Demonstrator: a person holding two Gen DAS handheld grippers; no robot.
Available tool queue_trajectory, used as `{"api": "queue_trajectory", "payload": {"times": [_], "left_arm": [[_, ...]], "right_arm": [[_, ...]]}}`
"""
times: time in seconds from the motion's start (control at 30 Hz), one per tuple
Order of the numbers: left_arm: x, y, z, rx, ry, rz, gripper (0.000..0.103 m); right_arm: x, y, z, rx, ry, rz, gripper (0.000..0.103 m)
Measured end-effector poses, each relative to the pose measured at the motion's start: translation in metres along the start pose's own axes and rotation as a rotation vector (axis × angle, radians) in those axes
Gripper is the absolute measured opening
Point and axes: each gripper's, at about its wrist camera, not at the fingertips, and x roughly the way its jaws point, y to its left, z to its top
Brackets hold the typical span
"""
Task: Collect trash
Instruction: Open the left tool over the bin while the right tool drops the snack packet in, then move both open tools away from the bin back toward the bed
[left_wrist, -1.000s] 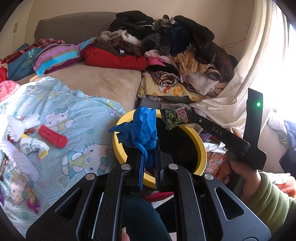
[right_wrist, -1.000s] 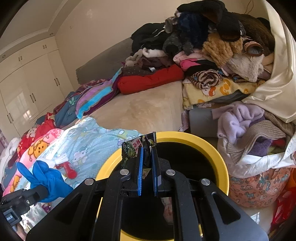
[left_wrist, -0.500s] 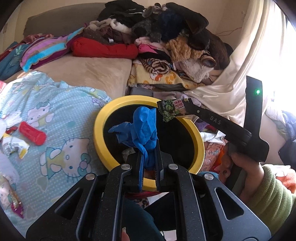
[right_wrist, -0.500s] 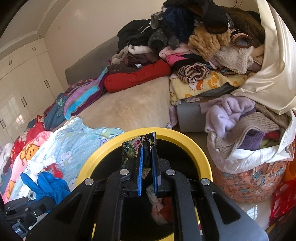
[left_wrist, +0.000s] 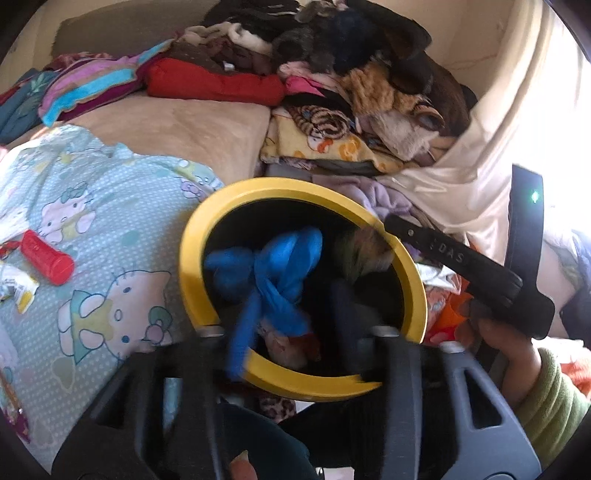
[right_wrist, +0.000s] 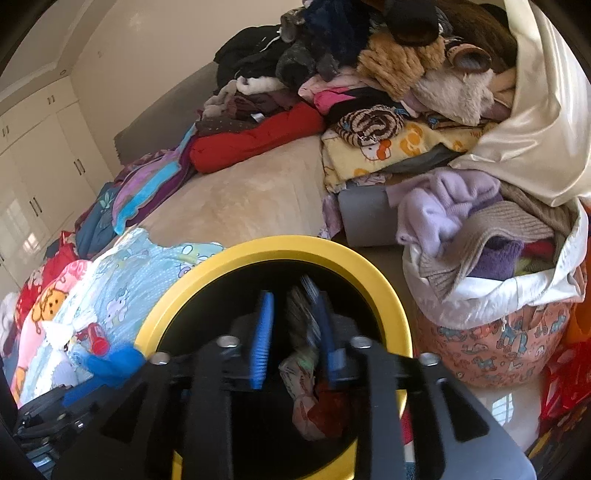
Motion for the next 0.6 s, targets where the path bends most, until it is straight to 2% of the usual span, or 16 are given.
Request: {"api": "queue_trajectory", "payload": {"times": [0.03,0.07,0.1,0.13,0.2,0.4,0.6], "left_arm": [[-0.003,0.002,0.000,-0.005,-0.011,0.009,0.057],[-0.007,0.002,0.000,-0.009,-0.022,0.017,0.062],[-0.011,0.004,0.001,-0.016,-0.036,0.027,0.075],[-0.014,0.005,0.001,-0.022,-0.044,0.028,0.084],[-0.022,0.008,0.003,-0.037,-0.064,0.027,0.090],[-0.040,0.014,0.005,-0.049,-0.106,0.078,0.092],[-0.058,0.021,0.005,-0.061,-0.140,0.122,0.092]], "right_arm": [[0.000,-0.001,0.000,0.002,-0.003,-0.003,0.035],[0.000,-0.001,0.000,0.004,-0.006,-0.003,0.037],[0.000,0.000,0.000,0.003,-0.007,-0.003,0.039],[-0.001,0.001,-0.001,0.000,-0.009,-0.004,0.040],[-0.001,0.003,0.000,-0.006,-0.013,-0.004,0.045],[-0.005,0.012,-0.001,-0.025,-0.021,0.003,0.048],[-0.011,0.036,-0.002,-0.074,-0.027,0.046,0.051]]}}
